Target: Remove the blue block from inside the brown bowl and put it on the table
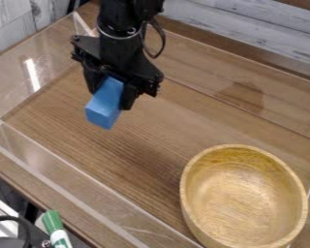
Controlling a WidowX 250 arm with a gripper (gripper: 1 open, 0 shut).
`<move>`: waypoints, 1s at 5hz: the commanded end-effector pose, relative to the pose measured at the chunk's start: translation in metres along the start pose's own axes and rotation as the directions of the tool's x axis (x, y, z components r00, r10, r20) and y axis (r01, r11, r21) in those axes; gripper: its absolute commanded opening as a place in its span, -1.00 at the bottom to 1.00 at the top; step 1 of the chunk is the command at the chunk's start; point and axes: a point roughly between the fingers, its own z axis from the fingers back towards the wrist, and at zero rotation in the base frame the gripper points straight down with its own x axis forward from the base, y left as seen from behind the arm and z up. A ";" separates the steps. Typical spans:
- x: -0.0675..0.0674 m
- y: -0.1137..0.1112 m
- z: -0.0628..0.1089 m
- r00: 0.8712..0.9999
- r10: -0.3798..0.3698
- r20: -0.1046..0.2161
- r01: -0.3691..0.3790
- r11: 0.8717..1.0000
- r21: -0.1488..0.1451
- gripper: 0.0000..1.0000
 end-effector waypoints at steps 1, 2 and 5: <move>0.006 0.002 0.005 1.000 0.006 0.031 -0.006 1.000 0.000 -1.00; 0.006 0.001 0.003 1.000 0.004 0.030 -0.004 1.000 -0.001 -1.00; 0.004 -0.002 0.000 1.000 0.001 0.028 -0.001 1.000 -0.007 -1.00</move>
